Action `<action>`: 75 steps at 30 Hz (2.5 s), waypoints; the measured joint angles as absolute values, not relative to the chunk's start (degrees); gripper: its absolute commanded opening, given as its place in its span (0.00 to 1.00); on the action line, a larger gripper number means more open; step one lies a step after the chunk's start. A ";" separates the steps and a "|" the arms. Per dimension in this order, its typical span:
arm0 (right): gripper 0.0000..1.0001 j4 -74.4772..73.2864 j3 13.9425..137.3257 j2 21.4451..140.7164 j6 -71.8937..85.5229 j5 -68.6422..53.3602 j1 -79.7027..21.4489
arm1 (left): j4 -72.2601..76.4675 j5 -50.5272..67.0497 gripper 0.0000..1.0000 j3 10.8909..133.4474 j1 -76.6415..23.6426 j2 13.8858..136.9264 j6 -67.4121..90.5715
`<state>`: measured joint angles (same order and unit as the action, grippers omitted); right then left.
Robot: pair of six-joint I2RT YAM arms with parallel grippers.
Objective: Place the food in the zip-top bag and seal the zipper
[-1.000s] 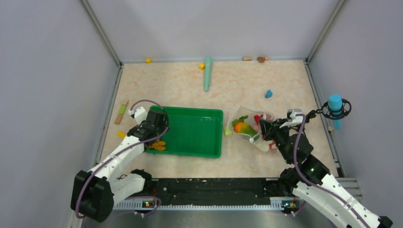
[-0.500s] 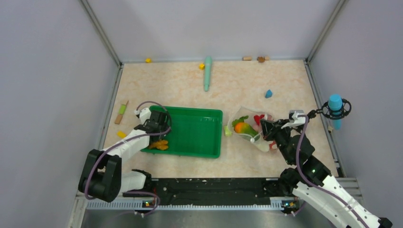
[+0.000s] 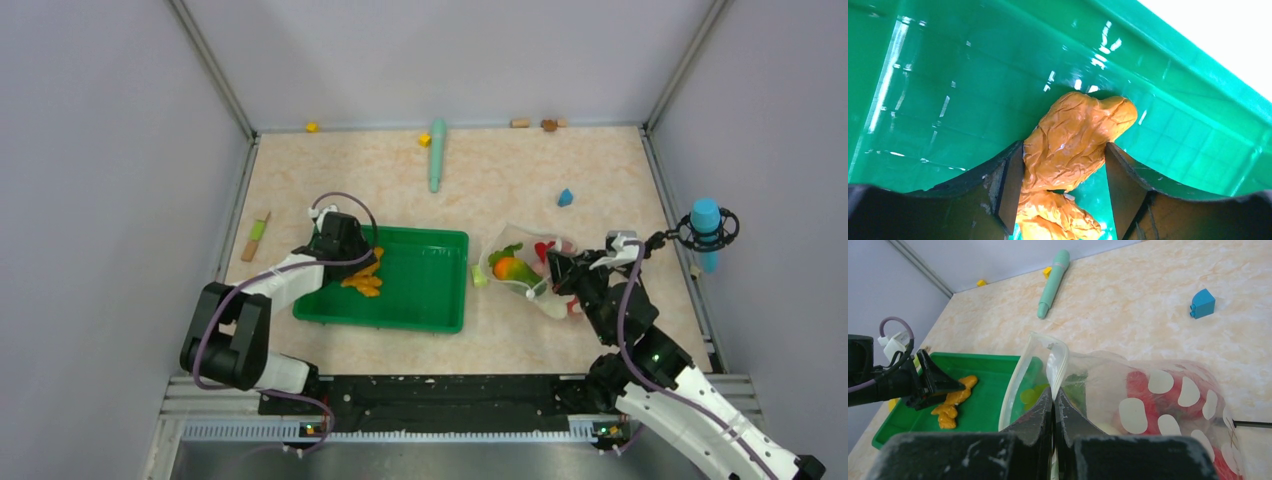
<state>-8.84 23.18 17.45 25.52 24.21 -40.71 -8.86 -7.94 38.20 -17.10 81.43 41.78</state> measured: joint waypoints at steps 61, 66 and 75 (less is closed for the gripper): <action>0.00 3.92 20.32 29.36 27.77 12.40 -40.71 | -18.87 -10.94 0.30 42.92 -31.24 75.20 40.66; 0.00 3.09 21.80 28.97 30.22 8.60 -40.71 | -10.52 -6.50 0.31 38.94 -31.48 68.64 40.64; 0.00 0.97 26.79 31.64 36.75 7.31 -40.71 | 7.49 9.85 0.26 32.84 -34.50 57.47 37.26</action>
